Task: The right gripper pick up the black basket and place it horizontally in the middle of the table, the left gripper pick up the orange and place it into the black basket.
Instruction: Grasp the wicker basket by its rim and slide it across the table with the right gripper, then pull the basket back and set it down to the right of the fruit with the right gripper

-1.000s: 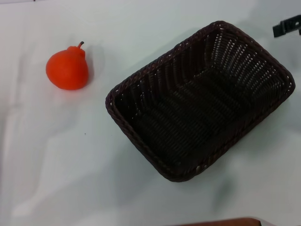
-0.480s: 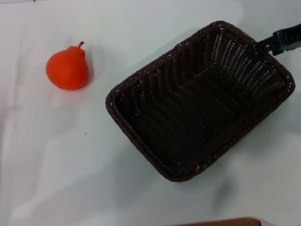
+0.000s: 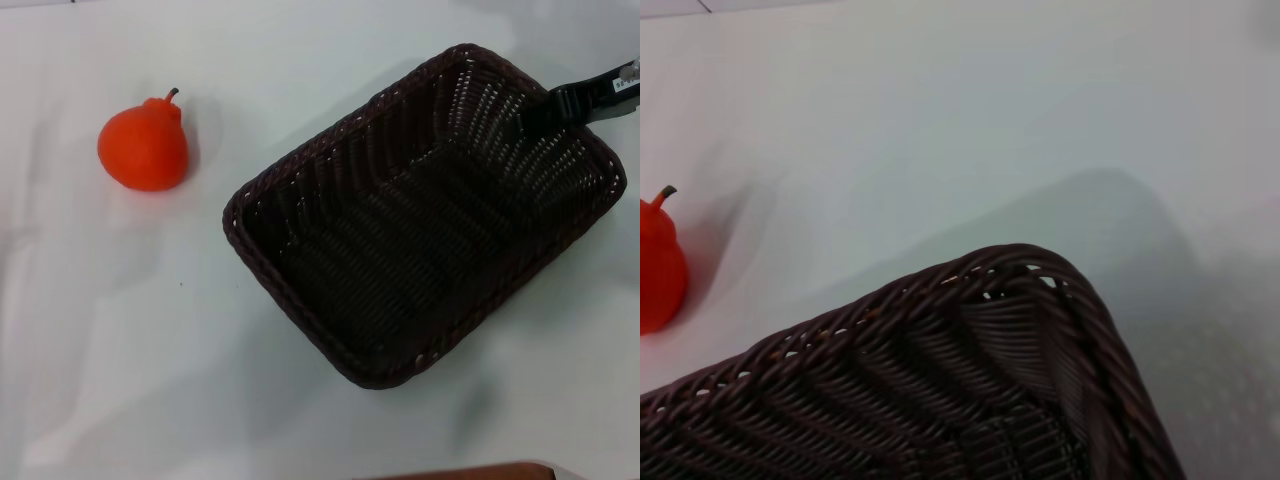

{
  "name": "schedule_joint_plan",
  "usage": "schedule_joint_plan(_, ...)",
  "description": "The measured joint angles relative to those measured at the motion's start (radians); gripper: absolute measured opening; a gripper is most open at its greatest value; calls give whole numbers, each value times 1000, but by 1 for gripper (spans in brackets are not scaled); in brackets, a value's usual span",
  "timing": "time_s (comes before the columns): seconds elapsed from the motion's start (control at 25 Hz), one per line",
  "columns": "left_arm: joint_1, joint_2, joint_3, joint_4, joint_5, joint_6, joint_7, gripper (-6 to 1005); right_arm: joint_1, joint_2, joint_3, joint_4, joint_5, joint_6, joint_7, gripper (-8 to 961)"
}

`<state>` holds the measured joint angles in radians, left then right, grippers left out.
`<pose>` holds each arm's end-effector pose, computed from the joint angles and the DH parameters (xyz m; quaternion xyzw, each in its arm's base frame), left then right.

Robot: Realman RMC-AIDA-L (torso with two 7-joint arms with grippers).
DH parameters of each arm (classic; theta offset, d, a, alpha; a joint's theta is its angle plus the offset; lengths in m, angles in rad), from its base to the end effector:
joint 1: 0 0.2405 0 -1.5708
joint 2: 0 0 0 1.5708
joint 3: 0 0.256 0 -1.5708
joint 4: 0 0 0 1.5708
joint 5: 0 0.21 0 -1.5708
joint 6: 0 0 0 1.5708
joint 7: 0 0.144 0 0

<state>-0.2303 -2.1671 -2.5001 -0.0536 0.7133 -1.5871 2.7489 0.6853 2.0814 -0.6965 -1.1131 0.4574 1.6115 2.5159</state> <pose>-0.3566 0.2348 0.0164 -0.5797 -0.2449 -0.4101 0.6601 0.2512 0.3728 0.0635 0.5534 0.8088 0.1974 0.0255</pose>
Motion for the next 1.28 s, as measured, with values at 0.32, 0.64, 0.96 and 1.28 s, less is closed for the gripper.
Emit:
schedule_joint_plan(0.32,-4,1,-8,-2,0,0,0,871,0,1,0,5,0,-1,7,400)
schedule_joint_plan(0.64,-7,1,-8,-25,0,10,0,865,-28,0,30,3,44,14,50,257)
schedule_joint_plan(0.96,-22,1,-8,-39,0,22,0,860,-155,2,177,-15,260,1,77,209)
schedule_joint_plan(1.28,-61,1,3,-50,6,50,0,855,-233,6,202,59,364,-93,72,212)
